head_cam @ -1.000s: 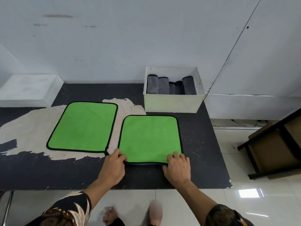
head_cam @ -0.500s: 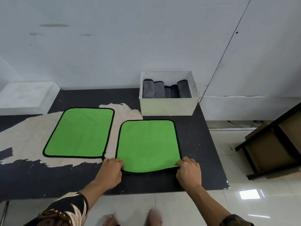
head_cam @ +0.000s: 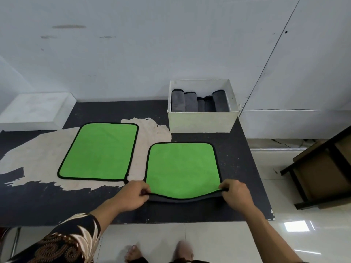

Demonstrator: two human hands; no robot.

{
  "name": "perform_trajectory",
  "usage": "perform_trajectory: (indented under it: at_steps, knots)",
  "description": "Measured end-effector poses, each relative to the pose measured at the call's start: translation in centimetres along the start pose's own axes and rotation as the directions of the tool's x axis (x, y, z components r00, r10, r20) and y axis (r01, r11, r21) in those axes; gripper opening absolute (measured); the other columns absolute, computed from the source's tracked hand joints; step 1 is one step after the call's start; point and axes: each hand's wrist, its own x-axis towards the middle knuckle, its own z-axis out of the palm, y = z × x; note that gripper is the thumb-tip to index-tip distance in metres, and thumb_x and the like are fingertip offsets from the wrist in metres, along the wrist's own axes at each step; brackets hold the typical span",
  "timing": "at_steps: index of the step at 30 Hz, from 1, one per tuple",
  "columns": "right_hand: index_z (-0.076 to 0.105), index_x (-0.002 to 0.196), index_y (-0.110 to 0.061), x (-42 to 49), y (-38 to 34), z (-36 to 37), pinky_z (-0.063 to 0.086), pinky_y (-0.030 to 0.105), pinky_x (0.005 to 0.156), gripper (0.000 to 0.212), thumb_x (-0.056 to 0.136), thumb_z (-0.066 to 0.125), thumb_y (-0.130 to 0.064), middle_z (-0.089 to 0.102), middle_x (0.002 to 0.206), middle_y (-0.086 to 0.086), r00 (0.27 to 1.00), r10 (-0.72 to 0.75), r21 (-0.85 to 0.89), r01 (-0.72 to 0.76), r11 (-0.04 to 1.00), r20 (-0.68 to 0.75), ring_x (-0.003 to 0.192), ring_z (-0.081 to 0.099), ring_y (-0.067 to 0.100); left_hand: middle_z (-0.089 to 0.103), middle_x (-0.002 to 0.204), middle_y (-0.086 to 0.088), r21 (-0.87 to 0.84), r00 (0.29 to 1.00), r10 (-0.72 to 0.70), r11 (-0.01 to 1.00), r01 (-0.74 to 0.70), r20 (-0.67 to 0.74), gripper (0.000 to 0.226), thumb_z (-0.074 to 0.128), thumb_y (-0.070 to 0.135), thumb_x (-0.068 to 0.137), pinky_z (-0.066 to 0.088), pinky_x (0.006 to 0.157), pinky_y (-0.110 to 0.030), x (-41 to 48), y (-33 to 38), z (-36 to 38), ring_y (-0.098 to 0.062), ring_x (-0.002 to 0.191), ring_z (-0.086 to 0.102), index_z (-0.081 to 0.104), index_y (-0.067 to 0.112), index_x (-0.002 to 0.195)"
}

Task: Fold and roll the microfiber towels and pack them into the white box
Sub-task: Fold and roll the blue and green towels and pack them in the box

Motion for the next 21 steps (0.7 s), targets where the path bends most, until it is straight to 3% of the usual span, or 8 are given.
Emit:
perform_trajectory:
  at_steps: [5,10,15,18,21]
  knots:
    - [0.072,0.105,-0.015,3.4,-0.9,-3.0,0.045,0.026,0.08,0.026,0.08,0.075,-0.011,0.071,0.098,0.002,0.981,0.101,0.332,-0.041,0.942,-0.163,0.098,0.066,0.022,0.065,0.075,0.005,-0.346,0.961,-0.115,0.938,0.022,-0.251,0.017,0.066,0.013,0.089,0.04,0.064,-0.019,3.0,1.4,-3.0,-0.01,0.072,0.057,0.062,0.023,0.077]
    - [0.069,0.1,-0.008,8.1,-2.4,-4.1,0.041,0.027,0.078,0.019,0.084,0.075,-0.015,0.07,0.094,0.006,0.957,0.203,0.52,-0.068,0.851,-0.207,0.093,0.064,0.024,0.068,0.079,-0.002,-0.526,0.896,-0.248,0.85,0.02,-0.367,0.011,0.061,0.02,0.094,0.04,0.066,-0.029,7.5,3.0,-5.0,-0.013,0.073,0.057,0.065,0.015,0.084]
    - [0.065,0.1,-0.012,11.6,-3.6,-3.5,0.038,0.028,0.081,0.013,0.09,0.067,-0.02,0.064,0.101,0.003,0.955,0.212,0.529,-0.073,0.845,-0.208,0.099,0.057,0.021,0.069,0.086,-0.002,-0.553,0.876,-0.339,0.827,0.102,-0.344,0.014,0.058,0.026,0.095,0.039,0.067,-0.029,11.1,2.6,-4.5,-0.018,0.081,0.061,0.065,0.014,0.091]
    - [0.063,0.095,-0.016,12.8,-3.6,-2.3,0.042,0.03,0.083,0.008,0.089,0.067,-0.02,0.064,0.101,0.004,0.962,0.229,0.482,-0.133,0.866,-0.146,0.1,0.059,0.024,0.068,0.091,-0.008,-0.446,0.893,-0.378,0.861,0.243,-0.243,0.018,0.057,0.025,0.096,0.043,0.07,-0.032,12.2,1.7,-3.3,-0.026,0.087,0.062,0.065,0.009,0.093]
    - [0.068,0.109,-0.012,13.1,-3.4,-1.6,0.048,0.035,0.091,0.022,0.088,0.068,-0.017,0.067,0.112,0.011,0.965,0.245,0.396,-0.188,0.899,-0.098,0.109,0.06,0.03,0.069,0.102,-0.015,-0.372,0.899,-0.407,0.869,0.327,-0.159,0.021,0.055,0.021,0.097,0.048,0.078,-0.036,12.6,1.1,-2.3,-0.032,0.094,0.062,0.065,0.003,0.102]
